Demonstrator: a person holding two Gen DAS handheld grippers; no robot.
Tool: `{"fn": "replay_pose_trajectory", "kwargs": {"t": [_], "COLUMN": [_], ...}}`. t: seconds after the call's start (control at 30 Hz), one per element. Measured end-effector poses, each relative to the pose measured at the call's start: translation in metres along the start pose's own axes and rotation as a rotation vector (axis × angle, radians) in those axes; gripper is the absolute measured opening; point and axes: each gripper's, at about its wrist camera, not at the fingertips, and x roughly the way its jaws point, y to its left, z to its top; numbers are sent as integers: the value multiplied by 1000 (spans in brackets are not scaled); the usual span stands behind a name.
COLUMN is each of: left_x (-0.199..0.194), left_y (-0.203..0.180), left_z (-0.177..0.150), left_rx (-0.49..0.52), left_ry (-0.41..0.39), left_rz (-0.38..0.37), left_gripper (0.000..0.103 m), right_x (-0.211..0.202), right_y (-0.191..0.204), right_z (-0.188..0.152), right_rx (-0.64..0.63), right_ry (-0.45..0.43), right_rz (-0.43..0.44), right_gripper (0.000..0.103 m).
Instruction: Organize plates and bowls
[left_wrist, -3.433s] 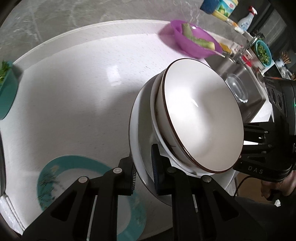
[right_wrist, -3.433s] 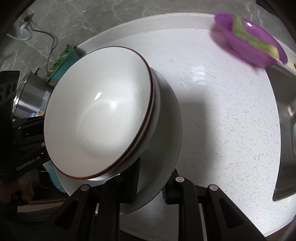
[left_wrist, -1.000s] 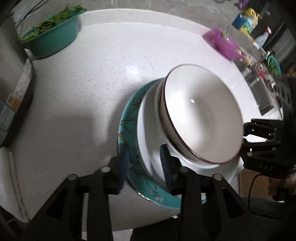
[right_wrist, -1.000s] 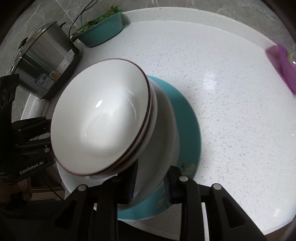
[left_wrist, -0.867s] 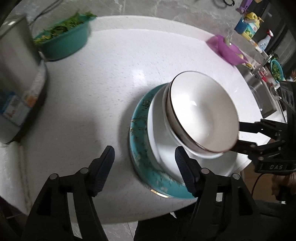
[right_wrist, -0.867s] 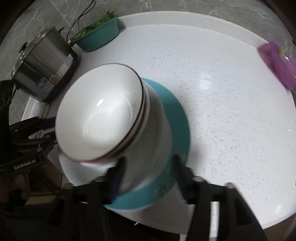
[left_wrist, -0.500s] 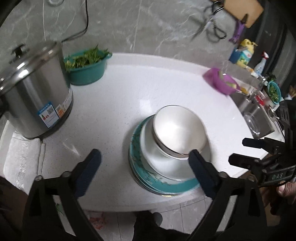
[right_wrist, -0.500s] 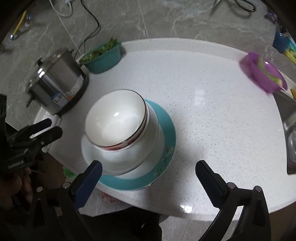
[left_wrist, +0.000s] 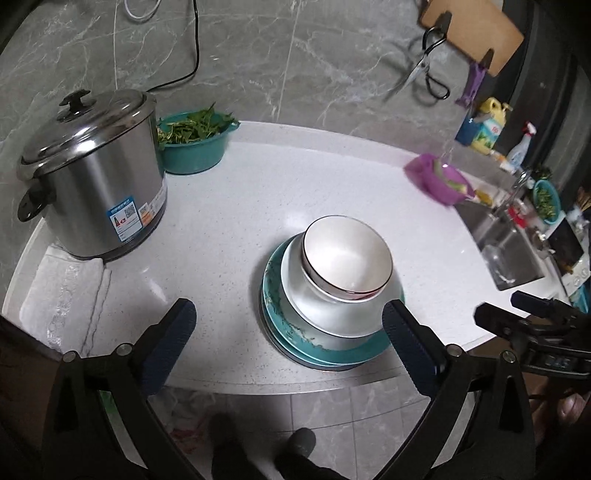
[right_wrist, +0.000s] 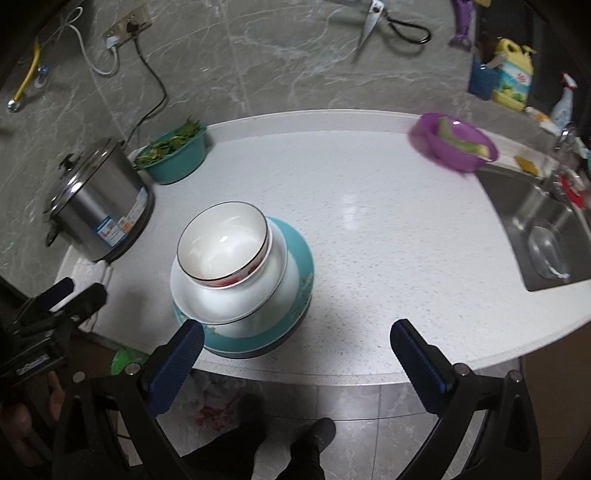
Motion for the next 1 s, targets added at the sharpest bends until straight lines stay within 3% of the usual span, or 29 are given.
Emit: {"fn": "replay_pose_trajectory", "kwargs": {"t": [0.1, 0.2, 0.27, 0.33, 0.6, 0.93, 1.0], "left_x": [3, 2, 4, 6, -9, -10, -7], "left_y": [7, 16, 19, 25, 30, 26, 23], "left_z": [5, 12, 14, 19, 33, 37, 39], "left_rx": [60, 89, 103, 118, 169, 142, 155], "left_ry": [45, 51, 78, 100, 57, 78, 87], "left_rz": [-21, -35, 9, 15, 14, -37, 3], "left_gripper": [102, 102, 102, 102, 102, 102, 102], "right_x": [-5, -14, -21, -25, -29, -29, -28], "right_y": [15, 33, 46, 54, 75, 81, 80], "right_z": [3, 6, 6, 6, 16, 22, 23], "right_rx": [30, 59, 69, 80, 100, 89, 89], "right_ry": [-11, -36, -59, -70, -75, -81, -80], "right_rz": [-84, -108, -138, -143, -185, -203, -202], "right_gripper": [103, 103, 103, 103, 103, 103, 103]}}
